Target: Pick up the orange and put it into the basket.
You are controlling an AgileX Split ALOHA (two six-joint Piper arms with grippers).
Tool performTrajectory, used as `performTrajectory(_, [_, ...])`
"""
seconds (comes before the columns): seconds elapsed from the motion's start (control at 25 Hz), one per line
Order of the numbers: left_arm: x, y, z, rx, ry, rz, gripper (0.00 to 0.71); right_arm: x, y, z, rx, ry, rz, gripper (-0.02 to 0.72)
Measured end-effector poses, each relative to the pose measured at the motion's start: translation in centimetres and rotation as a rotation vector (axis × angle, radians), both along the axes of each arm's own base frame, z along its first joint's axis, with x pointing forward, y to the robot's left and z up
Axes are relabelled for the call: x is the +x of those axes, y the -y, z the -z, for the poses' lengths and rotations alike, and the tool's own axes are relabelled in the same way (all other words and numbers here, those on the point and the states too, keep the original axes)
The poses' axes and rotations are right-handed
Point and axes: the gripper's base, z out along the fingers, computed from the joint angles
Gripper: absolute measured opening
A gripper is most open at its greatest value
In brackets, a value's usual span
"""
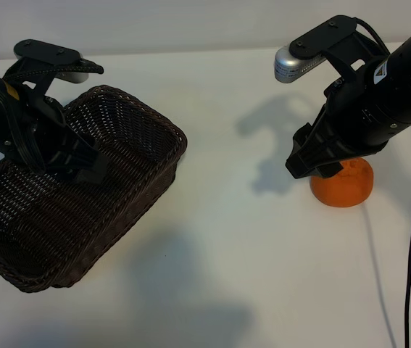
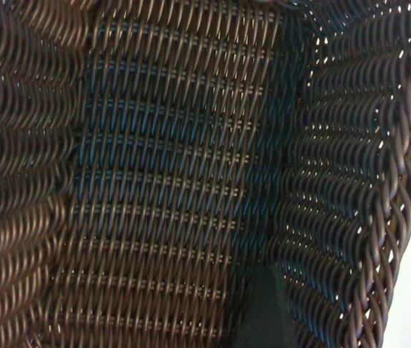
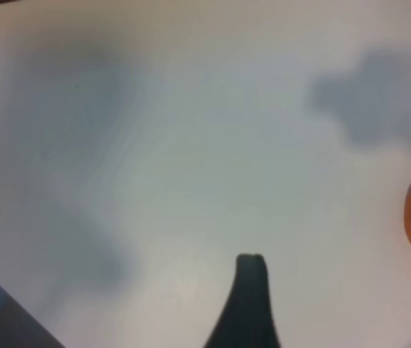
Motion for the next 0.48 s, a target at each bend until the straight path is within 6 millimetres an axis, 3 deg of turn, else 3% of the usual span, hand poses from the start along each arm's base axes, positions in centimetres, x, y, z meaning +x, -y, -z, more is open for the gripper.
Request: performTrajectory(0.48, [0.00, 0.00, 0.00, -0.001, -0.001, -0.002, 0.590, 0.04, 0.08, 0.02, -0.011, 0.005, -0.002, 0.595])
